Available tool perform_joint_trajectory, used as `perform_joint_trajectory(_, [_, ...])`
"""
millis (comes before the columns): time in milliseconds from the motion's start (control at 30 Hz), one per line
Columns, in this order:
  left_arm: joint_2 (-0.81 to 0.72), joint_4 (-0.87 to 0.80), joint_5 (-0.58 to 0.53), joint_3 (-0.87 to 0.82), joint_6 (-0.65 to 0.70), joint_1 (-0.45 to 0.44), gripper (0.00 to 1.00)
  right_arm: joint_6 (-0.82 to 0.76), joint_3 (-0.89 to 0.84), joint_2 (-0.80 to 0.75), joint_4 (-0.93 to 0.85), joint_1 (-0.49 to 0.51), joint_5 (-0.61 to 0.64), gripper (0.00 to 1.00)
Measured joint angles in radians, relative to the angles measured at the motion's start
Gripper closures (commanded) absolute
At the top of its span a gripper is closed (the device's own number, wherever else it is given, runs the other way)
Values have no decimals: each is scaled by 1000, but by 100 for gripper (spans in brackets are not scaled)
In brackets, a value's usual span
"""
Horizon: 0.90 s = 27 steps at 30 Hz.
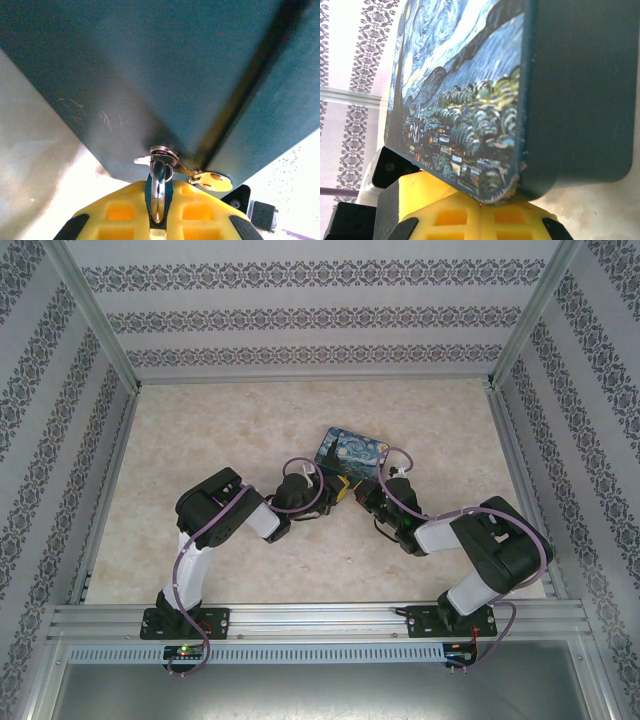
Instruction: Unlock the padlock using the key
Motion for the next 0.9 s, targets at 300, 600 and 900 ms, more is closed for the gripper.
perform_joint_trajectory(300, [3, 9, -3, 0, -4, 0, 100, -106, 11, -2, -9, -12, -21, 100])
perform_joint_trajectory(600, [10, 18, -27, 1, -5, 0, 100, -15, 12, 61, 80, -21, -22, 100])
perform_joint_trajectory(900, [16, 30, -64, 2, -4, 0, 100, 214, 13, 195, 286, -39, -14, 100])
